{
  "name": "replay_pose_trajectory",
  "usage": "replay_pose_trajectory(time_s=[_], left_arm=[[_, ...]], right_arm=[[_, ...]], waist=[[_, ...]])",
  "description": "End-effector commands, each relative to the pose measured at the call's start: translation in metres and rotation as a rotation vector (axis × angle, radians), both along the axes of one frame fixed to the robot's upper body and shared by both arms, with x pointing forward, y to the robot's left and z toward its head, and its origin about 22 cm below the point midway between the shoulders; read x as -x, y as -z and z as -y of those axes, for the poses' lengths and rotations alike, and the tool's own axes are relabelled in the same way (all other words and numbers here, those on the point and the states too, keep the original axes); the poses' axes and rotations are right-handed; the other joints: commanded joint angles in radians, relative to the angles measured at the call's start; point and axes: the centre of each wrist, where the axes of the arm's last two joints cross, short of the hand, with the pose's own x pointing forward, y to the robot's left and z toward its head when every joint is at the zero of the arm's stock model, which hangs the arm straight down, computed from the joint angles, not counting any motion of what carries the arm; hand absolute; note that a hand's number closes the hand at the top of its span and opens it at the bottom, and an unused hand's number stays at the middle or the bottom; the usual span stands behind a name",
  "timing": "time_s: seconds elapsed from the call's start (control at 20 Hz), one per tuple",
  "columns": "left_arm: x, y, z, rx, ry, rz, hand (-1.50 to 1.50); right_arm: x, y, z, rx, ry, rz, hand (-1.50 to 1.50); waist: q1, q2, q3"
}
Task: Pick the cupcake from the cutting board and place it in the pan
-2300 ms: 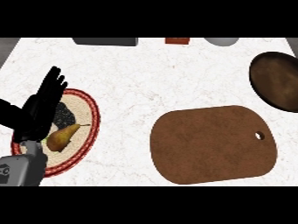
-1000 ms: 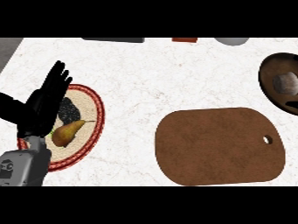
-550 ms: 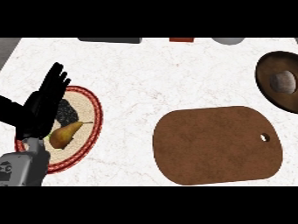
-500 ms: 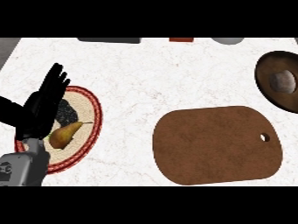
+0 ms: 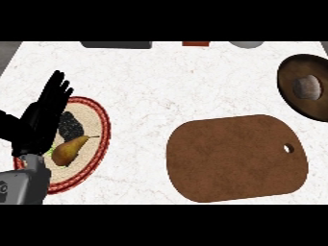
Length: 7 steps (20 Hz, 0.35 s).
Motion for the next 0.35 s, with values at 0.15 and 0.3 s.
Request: replay_pose_trajectory(time_s=[0.15, 0.3], left_arm=[[0.004, 0.004, -0.008, -0.007, -0.021, 0.002, 0.0], [0.002, 0.002, -0.002, -0.003, -0.004, 0.003, 0.0]], right_arm=[[0.026, 0.003, 0.016, -0.108, -0.145, 0.079, -1.5], [0.026, 0.003, 0.017, -0.086, -0.125, 0.074, -1.5]], waist=[[-0.007, -0.005, 0.0], [-0.003, -0.001, 0.001]])
